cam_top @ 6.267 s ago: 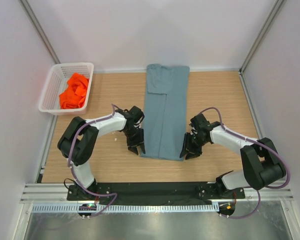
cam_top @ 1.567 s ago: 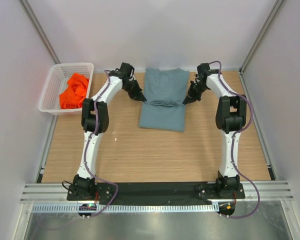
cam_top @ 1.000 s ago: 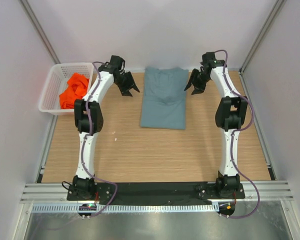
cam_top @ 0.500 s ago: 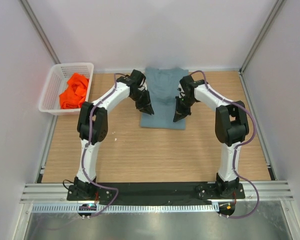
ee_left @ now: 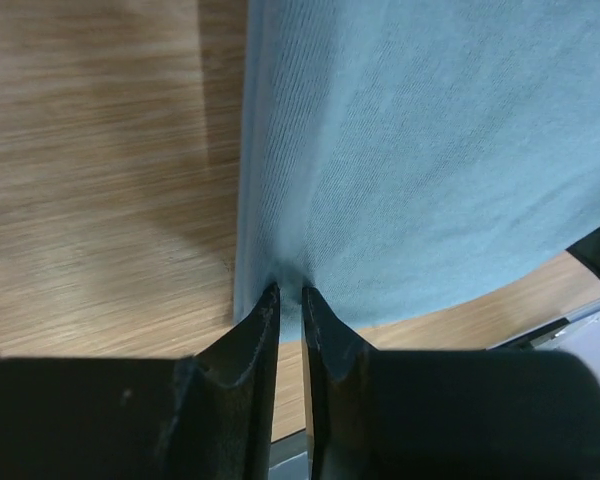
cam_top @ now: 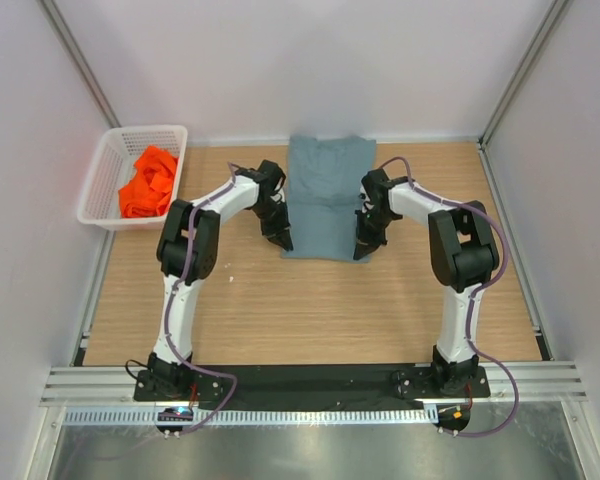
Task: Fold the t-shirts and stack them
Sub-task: Fold the tshirt
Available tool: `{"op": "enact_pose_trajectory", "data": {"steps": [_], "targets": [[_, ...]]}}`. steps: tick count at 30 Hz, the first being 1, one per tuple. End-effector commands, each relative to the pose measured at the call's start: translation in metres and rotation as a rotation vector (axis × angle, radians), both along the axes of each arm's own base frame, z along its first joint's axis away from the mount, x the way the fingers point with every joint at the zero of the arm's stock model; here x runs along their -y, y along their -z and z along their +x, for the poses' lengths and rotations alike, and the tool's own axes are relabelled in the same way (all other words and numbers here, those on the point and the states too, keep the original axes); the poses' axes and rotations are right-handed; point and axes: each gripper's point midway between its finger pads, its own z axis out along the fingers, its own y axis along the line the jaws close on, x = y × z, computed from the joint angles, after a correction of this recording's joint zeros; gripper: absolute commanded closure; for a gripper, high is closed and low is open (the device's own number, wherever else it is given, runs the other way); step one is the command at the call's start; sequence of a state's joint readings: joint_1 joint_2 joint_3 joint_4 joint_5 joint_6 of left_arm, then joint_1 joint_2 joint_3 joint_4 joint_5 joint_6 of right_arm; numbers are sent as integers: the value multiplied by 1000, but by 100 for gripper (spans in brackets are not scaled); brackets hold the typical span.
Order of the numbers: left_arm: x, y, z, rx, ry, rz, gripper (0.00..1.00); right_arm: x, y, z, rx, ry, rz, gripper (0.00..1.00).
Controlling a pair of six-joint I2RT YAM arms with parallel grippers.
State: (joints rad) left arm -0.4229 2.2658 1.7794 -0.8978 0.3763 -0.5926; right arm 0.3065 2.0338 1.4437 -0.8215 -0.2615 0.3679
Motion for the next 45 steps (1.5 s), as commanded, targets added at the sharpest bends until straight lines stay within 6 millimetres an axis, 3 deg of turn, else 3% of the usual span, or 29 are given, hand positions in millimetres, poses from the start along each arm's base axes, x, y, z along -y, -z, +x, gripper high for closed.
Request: {"op": "enact_pose_trajectory", "data": {"steps": [1, 5, 7, 9, 10, 11, 17, 19, 21, 22, 24, 26, 27, 28, 29, 31, 36, 38, 45], "targets": [[-3, 13, -11, 17, 53, 58, 85, 0, 8, -2, 32, -46, -37, 95], [-10, 20, -32, -6, 66, 105, 85, -2, 18, -29, -7, -73, -45, 95], [-13, 22, -45, -14, 78, 120, 87, -6, 13, -42, -6, -84, -36, 95], [-23, 24, -68, -39, 79, 149, 88, -6, 16, -65, -38, -97, -29, 94], [-27, 25, -78, -52, 81, 160, 88, -6, 7, -68, -16, -89, -18, 94], [-39, 35, -97, -83, 82, 182, 88, -2, 12, -86, -50, -89, -22, 94], [-59, 18, -154, -98, 93, 175, 88, 12, -3, -142, -86, -59, 17, 92], [-60, 5, -164, -79, 111, 158, 87, 10, -12, -148, -79, -57, 43, 91], [-57, -9, -166, -65, 127, 136, 82, 10, -30, -143, -27, -68, 59, 87], [-53, -23, -159, -24, 133, 121, 80, 11, -37, -139, -9, -71, 50, 82], [-52, -39, -151, 7, 146, 123, 70, 3, -53, -119, 48, -84, 66, 74], [-40, -61, -129, 80, 161, 94, 65, -7, -67, -97, 96, -89, 84, 67], [-37, -65, -124, 90, 166, 89, 65, -10, -61, -91, 79, -86, 81, 65], [-31, -72, -109, 121, 164, 73, 65, -18, -71, -75, 113, -83, 105, 64], [-29, -72, -104, 124, 160, 70, 65, -22, -64, -68, 95, -77, 104, 64], [-23, -77, -85, 139, 135, 25, 68, -35, -71, -45, 131, -76, 136, 63], [-21, -56, -47, 102, 62, -42, 76, -59, -66, 0, 149, -65, 180, 70], [-23, -42, -36, 95, 60, -32, 78, -62, -58, 6, 128, -65, 183, 82], [-37, -20, -11, 89, 32, -14, 81, -40, -27, 32, 120, -36, 116, 88]]}}
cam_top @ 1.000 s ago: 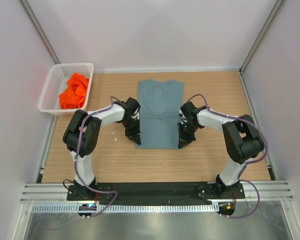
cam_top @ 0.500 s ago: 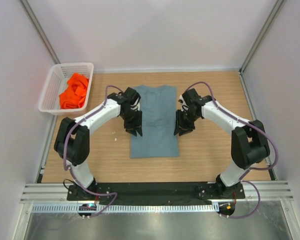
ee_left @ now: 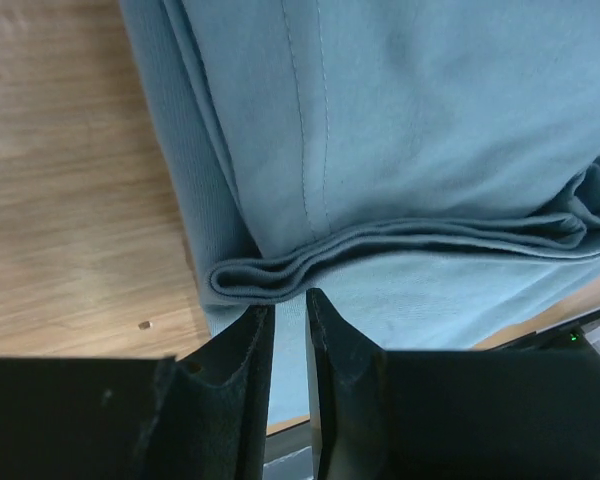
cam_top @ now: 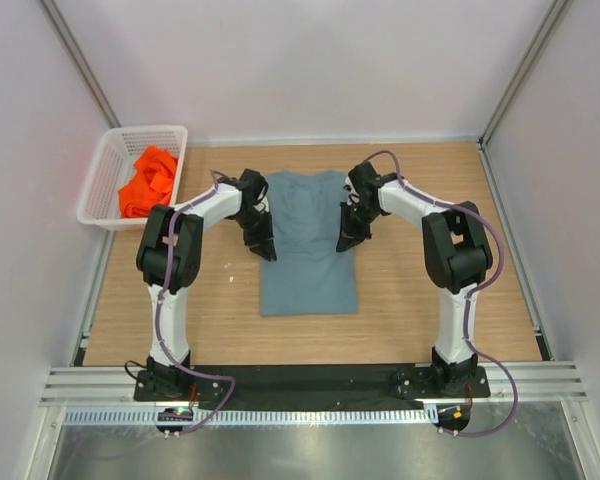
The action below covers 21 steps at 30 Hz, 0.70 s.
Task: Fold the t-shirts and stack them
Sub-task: Fold the tshirt
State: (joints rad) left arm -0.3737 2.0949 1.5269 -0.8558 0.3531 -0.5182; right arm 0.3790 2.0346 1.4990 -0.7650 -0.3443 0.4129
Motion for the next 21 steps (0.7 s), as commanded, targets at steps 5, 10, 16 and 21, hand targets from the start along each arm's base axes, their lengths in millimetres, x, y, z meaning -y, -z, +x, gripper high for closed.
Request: {"op": "enact_pose_trajectory", "data": {"steps": [5, 10, 16, 21], "targets": [[-5, -7, 35, 72, -15, -52, 81, 34, 11, 38, 52, 44, -28, 88], [-13, 3, 33, 56, 1, -3, 80, 48, 21, 42, 37, 5, -89, 87], [-16, -40, 30, 128, 1, -23, 63, 62, -15, 36, 80, -6, -147, 79], [-29, -80, 6, 194, 25, -11, 51, 67, -48, 6, 118, -13, -120, 57]]}}
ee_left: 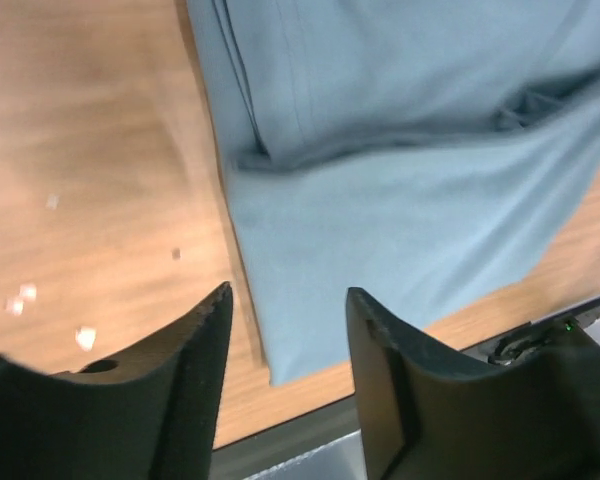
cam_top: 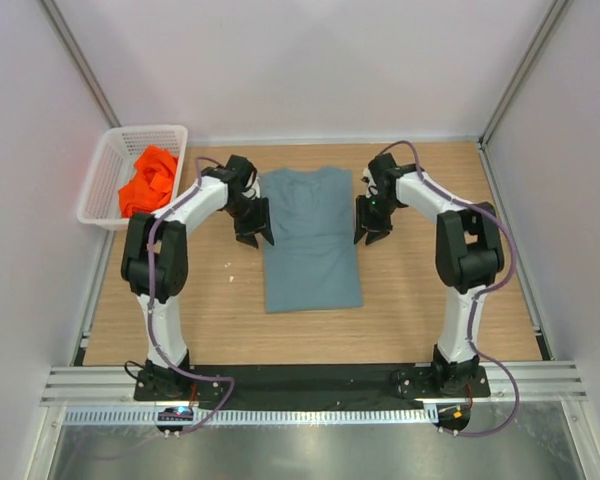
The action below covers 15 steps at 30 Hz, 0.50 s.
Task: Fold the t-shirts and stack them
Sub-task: Fold the tshirt
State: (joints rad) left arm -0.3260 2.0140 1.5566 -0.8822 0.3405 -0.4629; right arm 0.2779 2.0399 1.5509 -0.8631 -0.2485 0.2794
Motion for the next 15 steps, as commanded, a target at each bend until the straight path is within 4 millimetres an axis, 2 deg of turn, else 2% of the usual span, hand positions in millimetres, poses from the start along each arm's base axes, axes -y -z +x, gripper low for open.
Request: {"op": "enact_pose_trajectory", "data": {"steps": [1, 2, 3, 4, 5, 6, 7, 9, 10, 12, 15], "targets": [[-13, -45, -19, 85, 24, 3, 48, 11, -47, -27, 76, -21, 11, 55], [-13, -45, -26, 77, 26, -7, 47, 9, -48, -36, 66, -23, 33, 54], [-12, -43, -42, 52, 31, -38, 46, 1, -49, -43, 57, -30, 87, 52], [-10, -41, -50, 32, 26, -61, 46, 0, -37, -62, 4, -28, 117, 52], [-10, -40, -58, 21, 21, -80, 45, -5, -42, -70, 6, -21, 158, 51], [-8, -25, -77, -29, 24, -109, 45, -12, -32, -86, -33, -22, 213, 50], [-8, -27, -84, -22, 13, -127, 44, -14, -30, -93, -37, -19, 234, 50], [-7, -18, -95, -34, 3, -156, 44, -21, -26, -100, -9, -28, 266, 49], [-9, -10, -110, -60, -4, -157, 44, -20, -16, -113, -35, -31, 266, 49], [-8, -7, -116, -68, -31, -179, 43, -24, -5, -124, -46, -33, 269, 48], [-7, 0, -125, -74, -60, -195, 43, -25, 3, -127, -40, -26, 265, 49]]}}
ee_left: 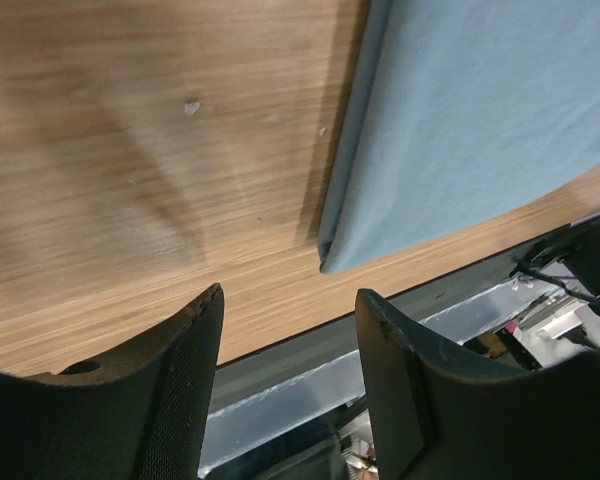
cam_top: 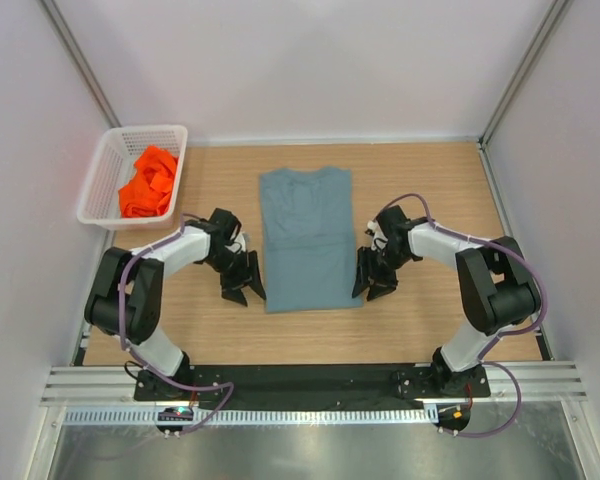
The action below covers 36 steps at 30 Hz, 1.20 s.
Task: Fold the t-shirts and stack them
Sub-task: Fold the tshirt
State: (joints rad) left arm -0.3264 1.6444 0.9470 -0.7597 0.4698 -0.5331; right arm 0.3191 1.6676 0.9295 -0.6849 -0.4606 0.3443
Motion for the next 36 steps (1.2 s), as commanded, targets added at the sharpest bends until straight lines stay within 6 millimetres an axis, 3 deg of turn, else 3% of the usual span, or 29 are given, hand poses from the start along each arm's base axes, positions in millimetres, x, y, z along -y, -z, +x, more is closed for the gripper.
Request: {"op": "enact_pose_trajectory", "data": {"steps": [1, 7, 14, 25, 36], "targets": [[16, -18, 17, 110, -44, -98, 43, -17, -9, 16, 103, 12, 77, 49], [13, -12, 7, 94, -84, -91, 44, -11, 10, 3, 72, -2, 54, 50], [8, -10, 2, 91, -126, -70, 45, -10, 19, 3, 59, 6, 46, 56], [14, -5, 4, 90, -128, -103, 46, -13, 23, 0, 63, 18, 70, 94], [20, 15, 7, 20, -173, -87, 46, -18, 11, 4, 76, 28, 98, 98]]}}
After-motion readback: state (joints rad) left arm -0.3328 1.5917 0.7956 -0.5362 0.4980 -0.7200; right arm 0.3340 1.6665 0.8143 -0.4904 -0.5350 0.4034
